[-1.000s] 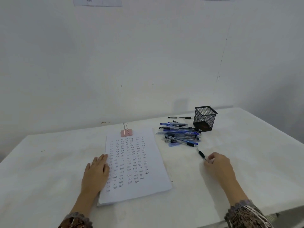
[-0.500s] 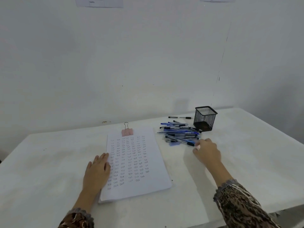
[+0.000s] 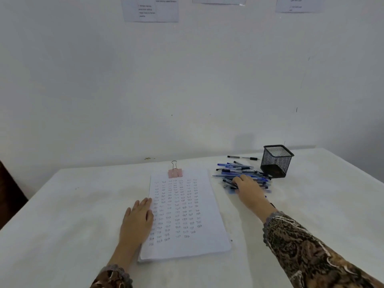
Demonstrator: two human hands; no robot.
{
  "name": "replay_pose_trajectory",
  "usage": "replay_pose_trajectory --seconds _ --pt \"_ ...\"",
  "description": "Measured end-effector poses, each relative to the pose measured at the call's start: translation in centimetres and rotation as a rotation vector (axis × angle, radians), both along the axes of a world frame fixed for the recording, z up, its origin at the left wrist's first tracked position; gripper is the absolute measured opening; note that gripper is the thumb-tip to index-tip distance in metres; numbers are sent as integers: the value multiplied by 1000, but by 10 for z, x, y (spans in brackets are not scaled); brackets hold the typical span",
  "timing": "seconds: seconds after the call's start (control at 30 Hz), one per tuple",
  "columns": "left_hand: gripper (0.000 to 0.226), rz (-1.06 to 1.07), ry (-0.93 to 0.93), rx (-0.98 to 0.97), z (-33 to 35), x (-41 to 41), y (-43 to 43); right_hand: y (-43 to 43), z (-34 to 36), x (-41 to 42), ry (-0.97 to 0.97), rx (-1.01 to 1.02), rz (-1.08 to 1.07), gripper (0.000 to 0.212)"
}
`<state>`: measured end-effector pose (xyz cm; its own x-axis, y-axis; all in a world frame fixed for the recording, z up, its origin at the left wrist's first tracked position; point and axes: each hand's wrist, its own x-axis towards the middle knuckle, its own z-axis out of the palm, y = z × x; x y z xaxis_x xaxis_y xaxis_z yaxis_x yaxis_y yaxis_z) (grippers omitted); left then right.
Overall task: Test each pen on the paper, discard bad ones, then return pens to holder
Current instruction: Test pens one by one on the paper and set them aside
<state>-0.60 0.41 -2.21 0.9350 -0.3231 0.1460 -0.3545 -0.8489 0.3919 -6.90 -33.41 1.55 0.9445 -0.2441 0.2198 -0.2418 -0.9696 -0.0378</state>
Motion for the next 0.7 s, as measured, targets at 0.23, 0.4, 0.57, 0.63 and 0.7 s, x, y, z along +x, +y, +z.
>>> replay_pose_trajectory --seconds 0.23,0.4,0.57,0.63,0.7 --pt "48 -4 1 47 1 1 0 4 10 4 -174 154 58 21" --pt "47 1 -5 42 1 2 1 40 49 -8 -623 1555 99 19" --pt "48 -1 9 32 1 1 0 73 43 -36 -801 2441 190 54" --pt "48 2 14 31 1 1 0 81 31 -42 -896 2526 166 56" --pt "48 3 11 30 1 1 1 86 24 -45 -953 2590 142 54"
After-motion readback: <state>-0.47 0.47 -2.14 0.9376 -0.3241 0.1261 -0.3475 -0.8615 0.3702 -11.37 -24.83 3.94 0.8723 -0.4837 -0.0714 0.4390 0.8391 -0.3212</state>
